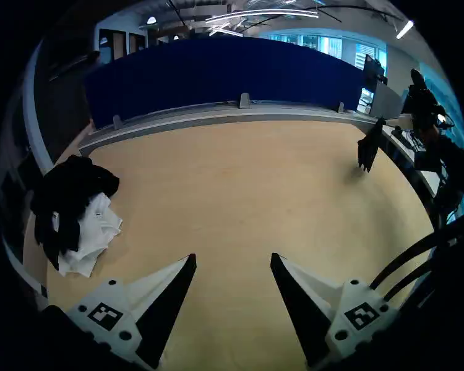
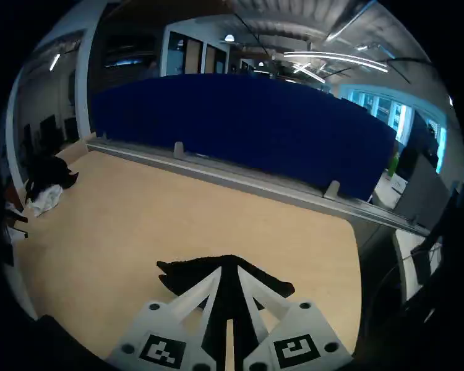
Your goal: Fold towel
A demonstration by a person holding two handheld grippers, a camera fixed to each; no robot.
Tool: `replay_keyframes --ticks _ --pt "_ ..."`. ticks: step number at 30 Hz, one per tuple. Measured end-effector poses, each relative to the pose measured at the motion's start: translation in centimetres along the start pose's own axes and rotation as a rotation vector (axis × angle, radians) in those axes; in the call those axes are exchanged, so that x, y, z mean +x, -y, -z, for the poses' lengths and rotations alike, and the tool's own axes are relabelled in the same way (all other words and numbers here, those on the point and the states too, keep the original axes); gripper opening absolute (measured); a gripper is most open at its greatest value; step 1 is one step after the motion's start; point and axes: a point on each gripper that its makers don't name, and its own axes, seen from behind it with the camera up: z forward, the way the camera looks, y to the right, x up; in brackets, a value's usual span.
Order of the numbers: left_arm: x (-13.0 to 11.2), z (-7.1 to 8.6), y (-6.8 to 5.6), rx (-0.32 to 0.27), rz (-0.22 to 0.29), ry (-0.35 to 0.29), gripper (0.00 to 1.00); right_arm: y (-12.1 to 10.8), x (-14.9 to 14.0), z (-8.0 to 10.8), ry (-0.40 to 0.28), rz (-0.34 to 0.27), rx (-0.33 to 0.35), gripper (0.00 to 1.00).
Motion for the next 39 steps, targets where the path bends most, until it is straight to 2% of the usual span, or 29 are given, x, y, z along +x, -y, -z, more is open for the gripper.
replay_keyframes --ticks 9,12,24,27,33,39 --pt "0.2 -0.3 -0.4 0.007 -0.004 0.006 0.89 -0.6 0.3 -1.2 -0.002 0.002 0.006 0.03" --pt "0.3 -0.4 -0.5 0.007 -0.007 0.006 0.89 -0.6 -0.7 -1.3 0.014 -0.005 0.011 0.03" --pt "0.2 -0.9 -1.1 0.001 -0.017 0.011 0.89 -1.7 -10.7 0.8 0.134 -0.077 -0.005 0.03" --pt "0.3 -0.8 -1.1 0.001 -0.02 0.011 0.89 -1.3 -12.7 1.6 0.146 -0.072 0.017 0.03" --pt "0.5 -0.8 -1.3 -0.003 -0.026 0.011 0.89 -1.1 -16.9 2.9 0.222 -0.046 0.011 0.03" --pt "0.5 -0.8 -1.5 -0.005 -0.032 0.012 0.89 -1.7 -20.0 4.0 0.294 -0.061 -0.026 0.03"
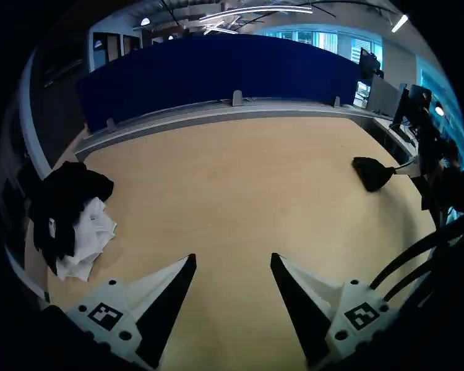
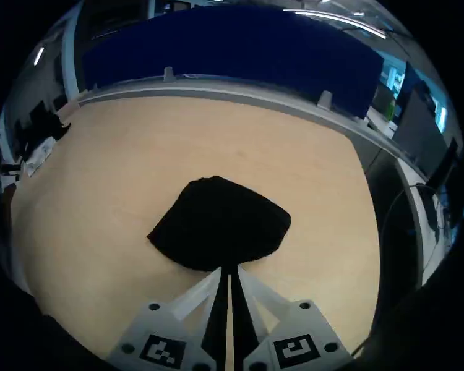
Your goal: Fold towel
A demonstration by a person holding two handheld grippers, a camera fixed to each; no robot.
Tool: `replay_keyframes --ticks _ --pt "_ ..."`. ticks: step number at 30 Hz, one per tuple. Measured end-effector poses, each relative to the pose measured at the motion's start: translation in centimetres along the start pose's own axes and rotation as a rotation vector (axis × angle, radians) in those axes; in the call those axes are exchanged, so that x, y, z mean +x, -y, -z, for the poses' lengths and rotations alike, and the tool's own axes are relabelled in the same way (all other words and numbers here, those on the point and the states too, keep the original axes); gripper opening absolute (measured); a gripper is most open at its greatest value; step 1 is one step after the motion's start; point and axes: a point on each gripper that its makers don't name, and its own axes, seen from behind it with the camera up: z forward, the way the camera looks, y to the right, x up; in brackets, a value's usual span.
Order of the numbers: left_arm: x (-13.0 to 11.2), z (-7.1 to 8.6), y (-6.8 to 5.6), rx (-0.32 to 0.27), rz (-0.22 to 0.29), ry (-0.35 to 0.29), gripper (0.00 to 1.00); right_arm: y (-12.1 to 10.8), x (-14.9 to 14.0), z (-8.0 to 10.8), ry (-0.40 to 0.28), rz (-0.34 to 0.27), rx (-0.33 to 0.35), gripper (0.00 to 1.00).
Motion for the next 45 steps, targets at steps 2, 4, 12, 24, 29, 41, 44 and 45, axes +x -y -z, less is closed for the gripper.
replay_keyframes --ticks 2,4,12,24,29,41,44,45 --pt "-0.1 0.0 0.0 0.001 0.001 0.001 0.89 -0.4 -0.8 -0.1 0.023 -0.013 -0.016 0.03" --pt "-0.2 0.0 0.1 0.002 0.002 0.002 0.89 -0.8 -1.5 -0.2 0.043 -0.024 -0.033 0.03" --pt "-0.4 -0.1 0.5 0.008 0.0 0.006 0.89 -2.7 -3.6 -1.2 0.12 -0.05 -0.111 0.03" --pt "-0.5 0.1 0.4 0.01 -0.006 0.007 0.89 -4.1 -5.0 -2.0 0.161 -0.115 -0.165 0.03" --pt "-0.5 0.0 0.4 0.009 -0.005 0.007 0.89 -4.3 -5.1 -1.9 0.154 -0.124 -0.175 0.1" --pt "-0.5 0.0 0.4 0.006 -0.006 0.007 0.89 -5.2 -5.7 -0.9 0.148 -0.125 -0.207 0.8" --pt "-0.4 0.0 0.3 0.005 -0.006 0.006 0.89 -5.0 -5.7 -0.9 0.146 -0.124 -0.2 0.93" --pt "-0.4 0.0 0.3 0.004 -0.006 0.006 0.89 -4.9 -5.7 -0.8 0.145 -0.124 -0.198 0.95"
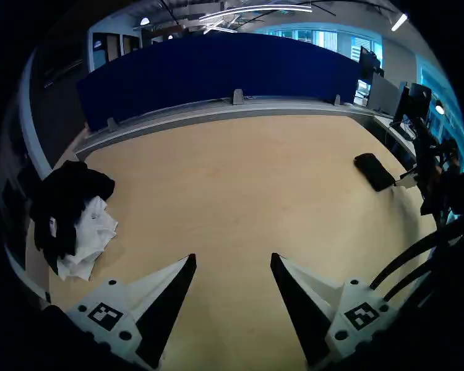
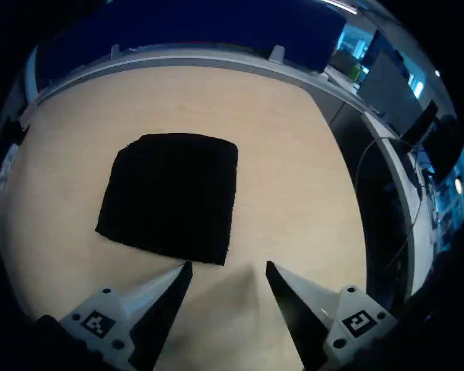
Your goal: Fold towel
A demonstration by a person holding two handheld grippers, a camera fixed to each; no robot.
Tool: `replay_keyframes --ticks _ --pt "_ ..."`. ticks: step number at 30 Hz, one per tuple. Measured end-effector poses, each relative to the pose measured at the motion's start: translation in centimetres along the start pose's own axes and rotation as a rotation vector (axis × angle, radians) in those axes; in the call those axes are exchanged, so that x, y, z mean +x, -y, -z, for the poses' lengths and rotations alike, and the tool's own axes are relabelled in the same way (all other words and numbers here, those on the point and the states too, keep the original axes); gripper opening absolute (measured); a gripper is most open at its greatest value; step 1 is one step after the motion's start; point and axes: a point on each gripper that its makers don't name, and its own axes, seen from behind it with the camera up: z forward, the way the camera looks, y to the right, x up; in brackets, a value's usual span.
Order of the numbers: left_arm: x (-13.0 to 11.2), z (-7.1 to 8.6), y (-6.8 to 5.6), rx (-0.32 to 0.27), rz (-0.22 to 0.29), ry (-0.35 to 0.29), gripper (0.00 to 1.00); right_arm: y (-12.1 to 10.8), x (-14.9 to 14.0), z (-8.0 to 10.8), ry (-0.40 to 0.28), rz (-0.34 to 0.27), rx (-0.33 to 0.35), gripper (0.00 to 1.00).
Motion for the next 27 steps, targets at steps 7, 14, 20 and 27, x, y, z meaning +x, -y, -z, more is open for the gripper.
replay_keyframes --ticks 7,14,20,27 --pt "0.2 0.1 -0.1 -0.004 -0.002 -0.003 0.89 0.1 0.4 0.4 -0.017 -0.001 -0.001 1.0" --pt "0.3 0.1 0.3 -0.005 0.005 -0.01 0.89 0.6 1.4 1.7 -0.059 0.006 -0.003 1.0" --pt "0.2 0.1 0.6 -0.005 0.015 -0.021 0.89 2.8 3.4 3.5 -0.138 0.003 0.021 1.0" --pt "0.3 0.2 1.2 -0.004 0.022 -0.039 0.89 7.1 6.9 6.1 -0.264 -0.014 0.069 1.0"
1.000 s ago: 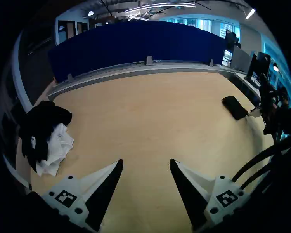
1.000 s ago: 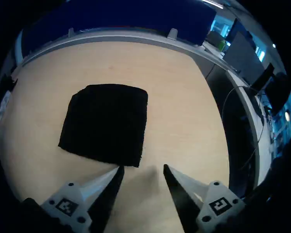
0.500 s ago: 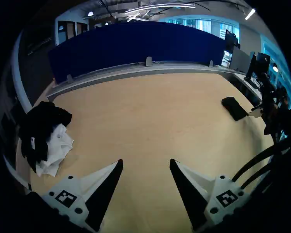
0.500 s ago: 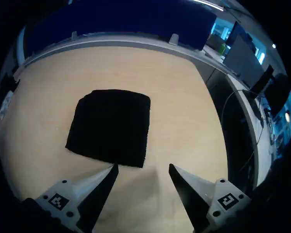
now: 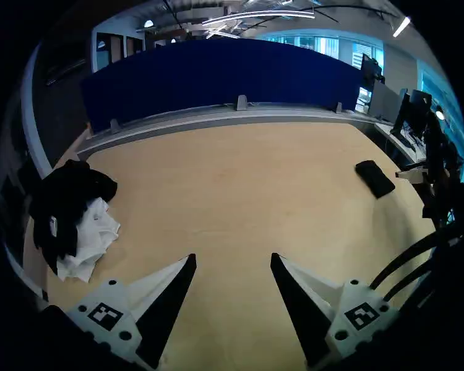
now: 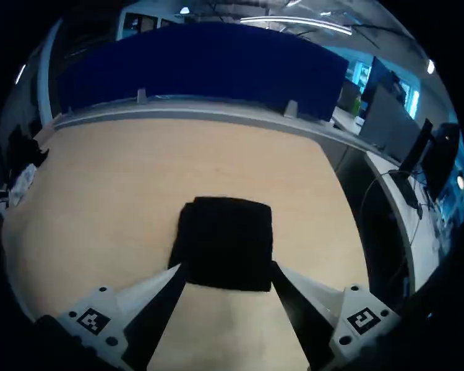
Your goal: Fold towel
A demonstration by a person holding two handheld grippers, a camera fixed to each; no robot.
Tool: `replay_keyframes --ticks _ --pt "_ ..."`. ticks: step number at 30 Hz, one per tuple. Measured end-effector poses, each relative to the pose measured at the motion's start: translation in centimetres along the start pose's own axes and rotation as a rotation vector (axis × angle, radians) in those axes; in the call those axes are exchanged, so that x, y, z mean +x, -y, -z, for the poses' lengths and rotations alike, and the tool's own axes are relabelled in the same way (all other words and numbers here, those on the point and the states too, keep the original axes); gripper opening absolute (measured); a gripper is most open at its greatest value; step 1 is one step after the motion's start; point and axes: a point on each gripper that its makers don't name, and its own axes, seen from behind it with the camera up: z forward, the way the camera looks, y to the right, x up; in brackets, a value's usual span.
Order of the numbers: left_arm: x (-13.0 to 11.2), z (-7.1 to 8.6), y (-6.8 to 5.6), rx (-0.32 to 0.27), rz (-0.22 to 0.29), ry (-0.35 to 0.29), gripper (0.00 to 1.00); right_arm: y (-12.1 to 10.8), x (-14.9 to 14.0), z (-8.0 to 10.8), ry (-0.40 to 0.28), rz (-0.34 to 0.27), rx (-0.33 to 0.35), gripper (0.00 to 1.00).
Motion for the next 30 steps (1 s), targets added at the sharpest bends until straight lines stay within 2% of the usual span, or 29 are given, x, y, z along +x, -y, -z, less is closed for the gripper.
replay_keyframes --ticks 12,18,24,30 --pt "1.3 0.3 2.0 0.015 0.017 -0.062 0.89 10.5 6.5 4.3 -0.249 -0.069 0.137 1.0" --pt "2.0 0.5 2.7 0.013 0.044 -0.095 0.89 15.2 7.7 6.6 -0.338 -0.095 0.211 1.0" --pt "2.6 0.7 3.0 0.003 0.062 -0.125 0.89 18.1 8.1 8.1 -0.385 -0.072 0.217 1.0" --pt "3.5 0.7 2.7 -0.01 0.071 -0.165 0.89 18.9 9.3 9.2 -0.422 -0.062 0.196 1.0"
